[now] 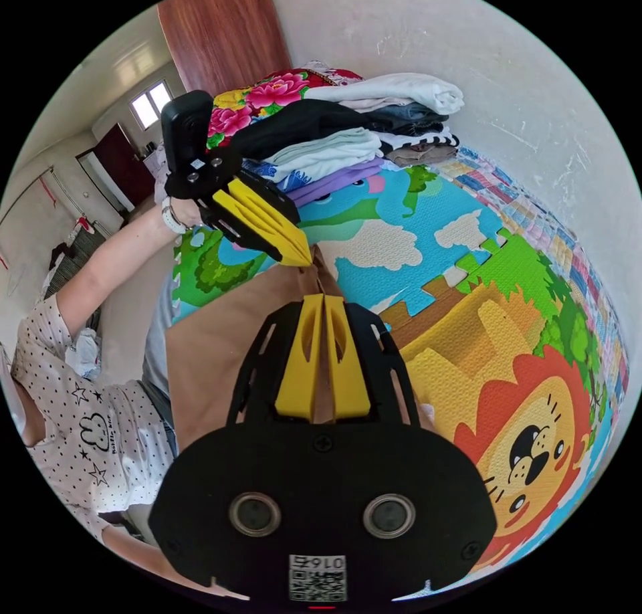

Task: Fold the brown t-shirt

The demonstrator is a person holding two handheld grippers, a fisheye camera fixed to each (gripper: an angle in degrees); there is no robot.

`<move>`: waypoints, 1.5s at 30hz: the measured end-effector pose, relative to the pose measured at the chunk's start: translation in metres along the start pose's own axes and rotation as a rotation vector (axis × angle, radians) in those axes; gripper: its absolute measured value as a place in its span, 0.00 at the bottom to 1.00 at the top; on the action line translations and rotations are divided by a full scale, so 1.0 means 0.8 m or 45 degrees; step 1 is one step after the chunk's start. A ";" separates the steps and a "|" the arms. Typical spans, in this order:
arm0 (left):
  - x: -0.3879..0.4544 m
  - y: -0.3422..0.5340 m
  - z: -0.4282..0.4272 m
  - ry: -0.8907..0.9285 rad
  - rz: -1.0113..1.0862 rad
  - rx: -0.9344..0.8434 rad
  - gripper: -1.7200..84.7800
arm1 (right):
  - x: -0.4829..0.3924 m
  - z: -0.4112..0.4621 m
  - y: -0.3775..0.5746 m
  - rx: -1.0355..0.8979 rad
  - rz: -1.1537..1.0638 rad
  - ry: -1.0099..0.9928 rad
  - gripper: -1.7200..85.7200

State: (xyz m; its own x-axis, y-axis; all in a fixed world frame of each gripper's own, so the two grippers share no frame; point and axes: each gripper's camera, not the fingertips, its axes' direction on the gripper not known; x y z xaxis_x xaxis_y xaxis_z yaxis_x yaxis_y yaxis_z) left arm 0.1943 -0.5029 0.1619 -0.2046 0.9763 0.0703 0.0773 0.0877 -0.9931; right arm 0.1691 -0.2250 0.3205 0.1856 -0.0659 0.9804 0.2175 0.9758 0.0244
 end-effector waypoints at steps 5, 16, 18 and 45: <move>0.005 0.022 0.004 -0.052 -0.169 -0.160 0.08 | -0.009 0.001 -0.006 -0.012 -0.016 0.028 0.02; 0.030 0.033 0.026 -0.131 -0.149 -0.239 0.01 | -0.057 0.011 -0.021 -0.050 -0.069 0.194 0.02; 0.028 0.040 0.018 -0.135 -0.159 -0.220 0.01 | -0.067 0.013 -0.022 -0.056 -0.095 0.231 0.02; -0.031 0.093 0.017 0.173 -0.528 0.031 0.01 | -0.186 0.031 -0.009 -0.006 -0.163 0.308 0.02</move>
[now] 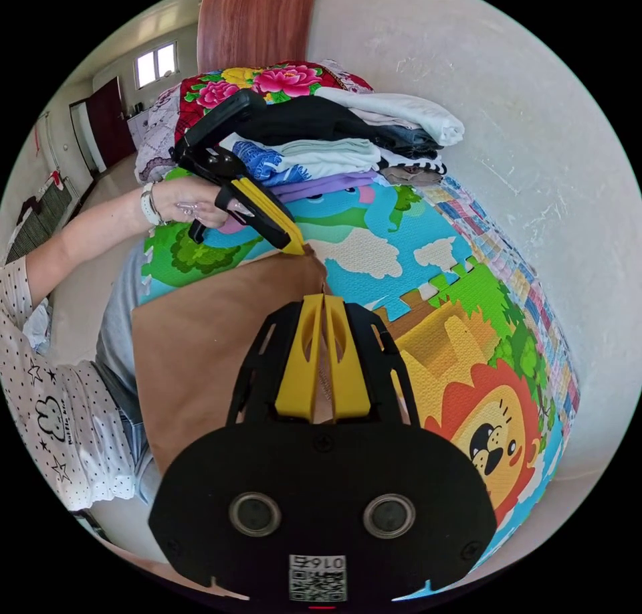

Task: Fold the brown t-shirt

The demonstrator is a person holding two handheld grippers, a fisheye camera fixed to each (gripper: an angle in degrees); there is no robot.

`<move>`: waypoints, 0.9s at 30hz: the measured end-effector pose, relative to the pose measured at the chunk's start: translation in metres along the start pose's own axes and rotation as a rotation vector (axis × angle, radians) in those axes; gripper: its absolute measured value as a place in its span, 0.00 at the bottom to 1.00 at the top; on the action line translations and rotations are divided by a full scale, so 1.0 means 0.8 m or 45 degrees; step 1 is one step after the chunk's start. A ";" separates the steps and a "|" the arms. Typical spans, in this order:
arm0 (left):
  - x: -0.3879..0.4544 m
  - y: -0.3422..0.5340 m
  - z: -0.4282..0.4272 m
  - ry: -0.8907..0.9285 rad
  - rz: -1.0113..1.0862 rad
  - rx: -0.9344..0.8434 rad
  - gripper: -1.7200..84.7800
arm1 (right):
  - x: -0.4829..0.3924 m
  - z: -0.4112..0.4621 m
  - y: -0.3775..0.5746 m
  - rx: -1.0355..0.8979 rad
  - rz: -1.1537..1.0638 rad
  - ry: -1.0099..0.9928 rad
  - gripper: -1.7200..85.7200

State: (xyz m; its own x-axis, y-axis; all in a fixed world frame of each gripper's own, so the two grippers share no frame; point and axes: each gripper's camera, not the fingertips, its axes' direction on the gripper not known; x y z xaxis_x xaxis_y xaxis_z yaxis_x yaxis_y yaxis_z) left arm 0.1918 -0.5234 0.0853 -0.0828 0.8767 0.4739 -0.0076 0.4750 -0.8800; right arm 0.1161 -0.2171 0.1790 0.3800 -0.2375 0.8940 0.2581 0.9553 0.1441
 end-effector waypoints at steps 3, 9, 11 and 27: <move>0.003 0.007 -0.020 0.037 0.011 0.021 0.01 | -0.018 0.005 0.001 -0.013 -0.019 0.043 0.02; 0.020 0.008 0.005 -0.147 0.032 -0.097 0.01 | -0.078 0.045 -0.005 -0.104 -0.150 0.231 0.02; 0.027 0.012 0.006 -0.160 0.036 -0.061 0.01 | -0.103 0.061 0.000 -0.145 -0.220 0.316 0.02; 0.145 0.070 -0.048 -0.061 0.139 -0.037 0.01 | -0.138 -0.004 0.077 0.126 -0.014 0.215 0.02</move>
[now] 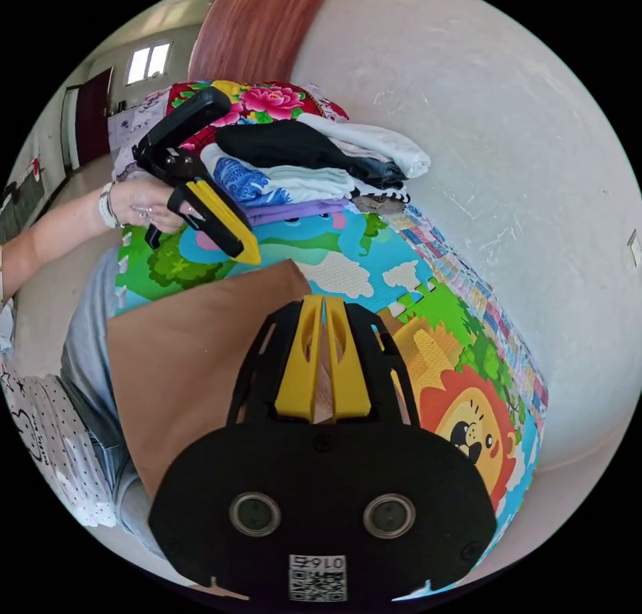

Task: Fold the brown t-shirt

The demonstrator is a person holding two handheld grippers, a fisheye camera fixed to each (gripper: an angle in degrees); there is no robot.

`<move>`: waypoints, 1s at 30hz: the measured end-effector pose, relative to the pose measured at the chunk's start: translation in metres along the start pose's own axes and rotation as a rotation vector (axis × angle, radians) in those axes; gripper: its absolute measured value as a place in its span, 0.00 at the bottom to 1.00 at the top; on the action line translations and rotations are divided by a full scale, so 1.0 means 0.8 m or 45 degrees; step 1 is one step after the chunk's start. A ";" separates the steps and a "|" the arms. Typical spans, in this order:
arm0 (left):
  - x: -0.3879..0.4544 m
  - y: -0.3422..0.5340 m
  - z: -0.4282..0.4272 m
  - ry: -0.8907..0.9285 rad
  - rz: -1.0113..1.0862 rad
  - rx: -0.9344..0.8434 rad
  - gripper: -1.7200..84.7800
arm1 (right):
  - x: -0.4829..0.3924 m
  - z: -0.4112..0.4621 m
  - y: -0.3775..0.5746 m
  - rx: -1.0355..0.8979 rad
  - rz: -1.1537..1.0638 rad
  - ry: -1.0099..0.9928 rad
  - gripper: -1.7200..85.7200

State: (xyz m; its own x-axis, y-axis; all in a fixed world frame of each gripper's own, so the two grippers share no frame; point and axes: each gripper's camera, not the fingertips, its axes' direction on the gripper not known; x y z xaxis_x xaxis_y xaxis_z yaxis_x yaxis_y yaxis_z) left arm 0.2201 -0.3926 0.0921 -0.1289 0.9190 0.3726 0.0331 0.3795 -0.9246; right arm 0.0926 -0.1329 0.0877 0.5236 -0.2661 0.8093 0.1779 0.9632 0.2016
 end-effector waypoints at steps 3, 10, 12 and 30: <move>0.027 0.022 0.011 -0.171 -0.009 -0.130 0.01 | -0.029 0.018 0.004 -0.081 -0.069 -0.052 0.02; 0.068 0.071 -0.035 -0.352 -0.061 -0.118 0.01 | -0.046 0.057 0.045 -0.248 -0.011 -0.130 0.02; 0.092 0.078 -0.053 -0.349 -0.038 -0.076 0.01 | -0.036 0.032 0.060 -0.183 0.088 -0.127 0.02; 0.330 0.166 -0.051 -0.493 0.238 0.037 0.01 | -0.236 -0.142 0.469 -0.064 0.409 0.108 0.01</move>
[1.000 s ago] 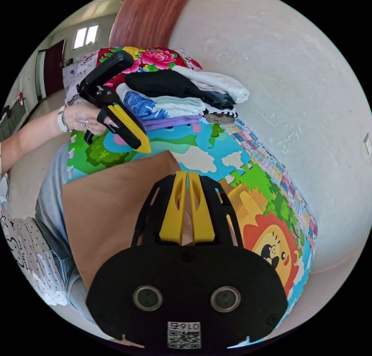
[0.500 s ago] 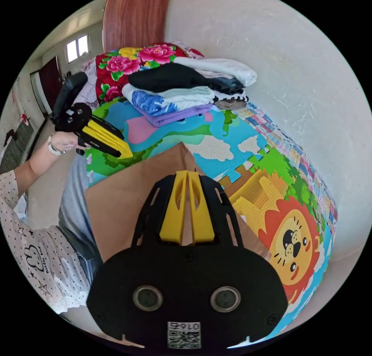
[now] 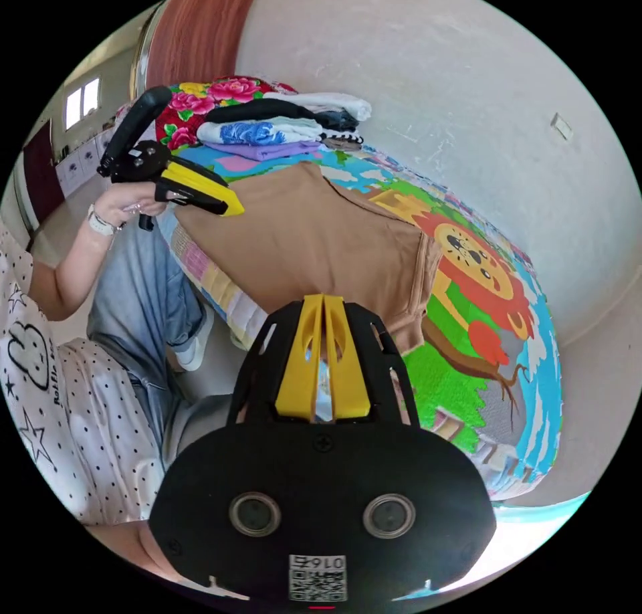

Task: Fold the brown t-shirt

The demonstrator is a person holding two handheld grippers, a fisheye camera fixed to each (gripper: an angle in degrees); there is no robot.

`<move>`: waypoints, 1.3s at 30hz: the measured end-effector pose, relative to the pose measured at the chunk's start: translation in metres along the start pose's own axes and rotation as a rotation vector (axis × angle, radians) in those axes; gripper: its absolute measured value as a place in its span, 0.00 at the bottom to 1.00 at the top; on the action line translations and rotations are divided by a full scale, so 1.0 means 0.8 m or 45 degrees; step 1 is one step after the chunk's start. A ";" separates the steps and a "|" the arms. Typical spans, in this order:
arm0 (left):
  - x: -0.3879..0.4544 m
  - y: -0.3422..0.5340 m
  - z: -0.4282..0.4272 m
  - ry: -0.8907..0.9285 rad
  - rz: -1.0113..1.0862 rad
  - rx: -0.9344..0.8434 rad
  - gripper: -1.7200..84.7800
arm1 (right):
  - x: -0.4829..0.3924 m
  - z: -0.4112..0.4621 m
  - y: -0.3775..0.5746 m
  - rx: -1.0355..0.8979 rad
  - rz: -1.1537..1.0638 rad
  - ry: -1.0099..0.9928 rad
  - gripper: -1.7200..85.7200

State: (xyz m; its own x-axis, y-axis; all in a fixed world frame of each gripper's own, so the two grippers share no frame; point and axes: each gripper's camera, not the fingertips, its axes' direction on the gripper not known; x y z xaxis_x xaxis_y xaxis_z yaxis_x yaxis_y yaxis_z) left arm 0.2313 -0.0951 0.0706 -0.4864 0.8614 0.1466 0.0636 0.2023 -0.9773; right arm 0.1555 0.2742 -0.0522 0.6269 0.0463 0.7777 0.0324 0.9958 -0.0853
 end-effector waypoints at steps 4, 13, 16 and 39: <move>-0.005 0.022 -0.036 -0.078 -0.095 -0.066 0.01 | 0.014 -0.037 0.062 -0.034 0.082 0.039 0.01; -0.007 0.059 -0.070 0.002 -0.352 0.064 0.01 | -0.025 -0.024 0.128 0.173 0.053 0.155 0.01; -0.013 0.079 -0.083 0.042 -0.365 0.101 0.01 | -0.021 -0.002 0.159 0.063 0.090 0.157 0.01; 0.001 -0.069 -0.111 -0.055 -0.249 -0.086 0.01 | -0.054 -0.059 0.310 0.428 0.232 0.046 0.02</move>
State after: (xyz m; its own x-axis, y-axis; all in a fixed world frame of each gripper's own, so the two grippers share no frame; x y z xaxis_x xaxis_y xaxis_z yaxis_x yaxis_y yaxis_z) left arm 0.3047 -0.0643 0.1380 -0.5323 0.7820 0.3243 0.0218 0.3956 -0.9181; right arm 0.1730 0.5157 -0.1366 0.6259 0.2279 0.7459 -0.3356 0.9420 -0.0063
